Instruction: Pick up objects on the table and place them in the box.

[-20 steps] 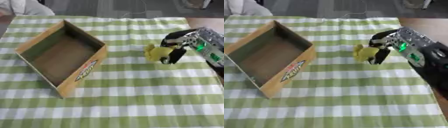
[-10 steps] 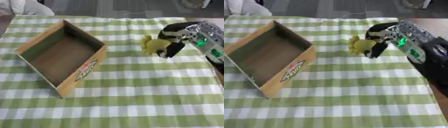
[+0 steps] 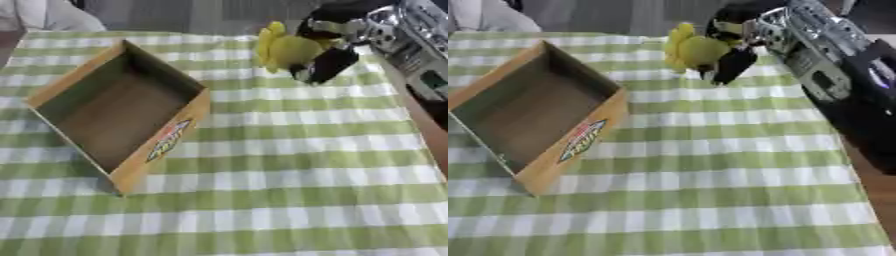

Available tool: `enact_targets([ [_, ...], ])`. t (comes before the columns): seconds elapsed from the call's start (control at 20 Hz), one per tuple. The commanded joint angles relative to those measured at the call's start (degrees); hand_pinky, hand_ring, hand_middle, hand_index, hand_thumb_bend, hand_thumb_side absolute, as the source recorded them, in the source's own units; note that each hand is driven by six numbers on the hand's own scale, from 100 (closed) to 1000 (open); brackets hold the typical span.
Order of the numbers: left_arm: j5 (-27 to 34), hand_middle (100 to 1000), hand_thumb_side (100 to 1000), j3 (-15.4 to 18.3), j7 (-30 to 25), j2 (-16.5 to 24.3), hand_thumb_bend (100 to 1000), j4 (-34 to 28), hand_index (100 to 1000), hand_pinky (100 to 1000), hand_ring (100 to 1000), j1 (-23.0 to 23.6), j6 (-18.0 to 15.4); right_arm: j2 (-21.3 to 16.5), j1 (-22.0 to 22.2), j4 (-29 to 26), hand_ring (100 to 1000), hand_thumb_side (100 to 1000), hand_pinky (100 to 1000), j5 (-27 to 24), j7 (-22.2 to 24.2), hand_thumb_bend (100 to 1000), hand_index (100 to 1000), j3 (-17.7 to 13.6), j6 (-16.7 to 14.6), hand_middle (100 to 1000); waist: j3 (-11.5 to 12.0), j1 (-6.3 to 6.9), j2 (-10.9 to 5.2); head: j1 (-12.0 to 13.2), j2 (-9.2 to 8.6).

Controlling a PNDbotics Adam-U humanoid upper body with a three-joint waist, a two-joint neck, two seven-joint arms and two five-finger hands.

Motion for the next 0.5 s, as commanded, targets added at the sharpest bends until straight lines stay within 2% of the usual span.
enact_targets([
  [0.05,0.5,599,910,-0.1,-0.1,1.0,100,-1.1,734,745,644,0.1,-0.2,2.8,-3.2,-0.9,789,410,745,0.9,1.2,100,577,-0.1,0.8,432,0.2,0.25,-1.39,-0.2,0.16],
  [0.5,0.9,599,910,-0.6,-0.5,1.0,100,-1.1,735,745,644,0.0,0.1,13.7,-8.8,5.0,786,426,750,4.3,1.0,100,576,0.5,0.8,425,1.0,0.31,-1.71,-1.3,-0.38],
])
